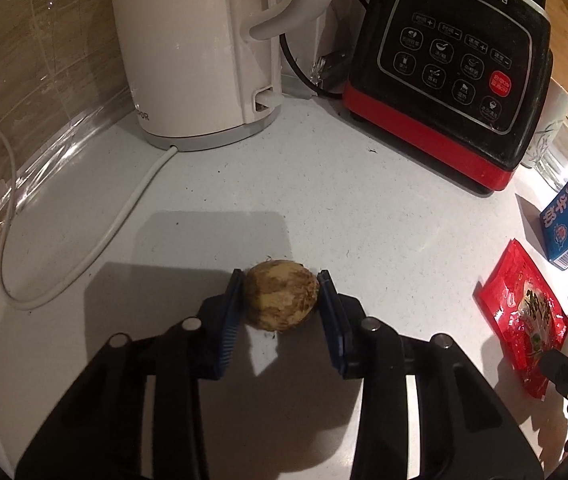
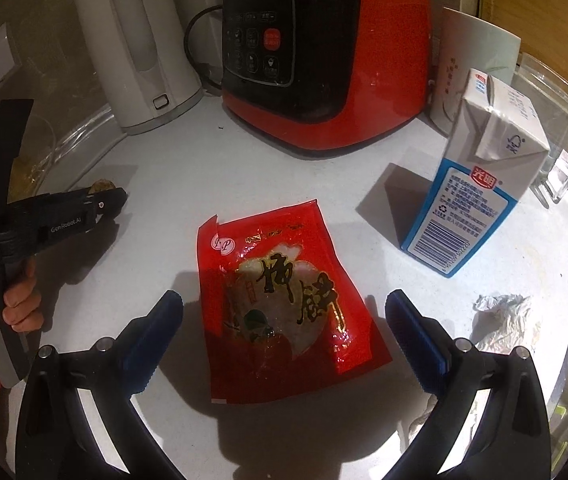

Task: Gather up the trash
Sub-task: 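Grasp the round brown fruit with the left tool while the right tool grasps the red snack packet, then carry the fruit and red packet over the basket and release both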

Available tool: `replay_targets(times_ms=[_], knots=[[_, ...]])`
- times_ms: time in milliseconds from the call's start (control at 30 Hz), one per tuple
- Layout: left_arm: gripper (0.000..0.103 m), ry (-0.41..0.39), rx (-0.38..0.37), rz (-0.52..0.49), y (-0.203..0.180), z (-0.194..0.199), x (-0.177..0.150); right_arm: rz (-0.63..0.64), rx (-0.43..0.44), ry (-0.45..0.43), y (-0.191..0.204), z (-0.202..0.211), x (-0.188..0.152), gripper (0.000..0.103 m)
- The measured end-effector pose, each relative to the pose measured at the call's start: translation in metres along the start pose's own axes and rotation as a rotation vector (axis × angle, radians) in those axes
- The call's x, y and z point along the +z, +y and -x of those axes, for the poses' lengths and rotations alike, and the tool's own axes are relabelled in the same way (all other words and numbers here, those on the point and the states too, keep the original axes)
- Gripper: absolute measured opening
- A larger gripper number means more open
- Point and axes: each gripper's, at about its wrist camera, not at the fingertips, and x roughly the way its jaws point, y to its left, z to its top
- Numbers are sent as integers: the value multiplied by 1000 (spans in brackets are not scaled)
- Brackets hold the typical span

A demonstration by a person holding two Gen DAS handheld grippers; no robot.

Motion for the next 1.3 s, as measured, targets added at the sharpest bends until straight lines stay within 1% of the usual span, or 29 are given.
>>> replay_targets(times_ms=[233, 433, 500, 533, 567, 600, 633, 667, 700, 767, 867, 967, 1100, 1300], knots=[[36, 1, -2, -9, -1, 1, -1, 40, -10, 37, 4, -16, 7, 101], [36, 3, 0, -23, -3, 2, -2, 82, -37, 60, 12, -32, 10, 100], [36, 2, 1, -23, -3, 2, -1, 92, -53, 53, 14, -33, 10, 93], [36, 3, 1, -23, -3, 2, -1, 94, -50, 50, 15, -32, 11, 85], [36, 4, 2, -22, -3, 2, -1, 93, -51, 47, 15, -31, 12, 73], [36, 3, 2, -22, -3, 3, -1, 91, -51, 48, 15, -30, 13, 69], [36, 3, 2, -22, -2, 3, -1, 88, -51, 51, 15, -29, 14, 61], [36, 3, 2, -21, -2, 3, -1, 85, -49, 52, 14, -28, 14, 57], [36, 3, 0, -21, -2, 4, -1, 81, -53, 51, 13, -27, 13, 49], [36, 0, 0, -24, -3, 5, -2, 72, -55, 45, 11, -24, 11, 26], [36, -9, 0, -34, -5, 9, -4, 38, -40, 43, 7, -21, 9, 18], [36, -18, -4, -34, -5, 16, -7, 17, -30, 40, 5, -16, 4, 15], [36, -31, -10, -31, -6, 30, -11, 2, -9, 20, 8, 2, -4, 15], [36, -59, -29, -30, -12, 70, -31, -10, 40, -37, 21, 49, -22, 15]])
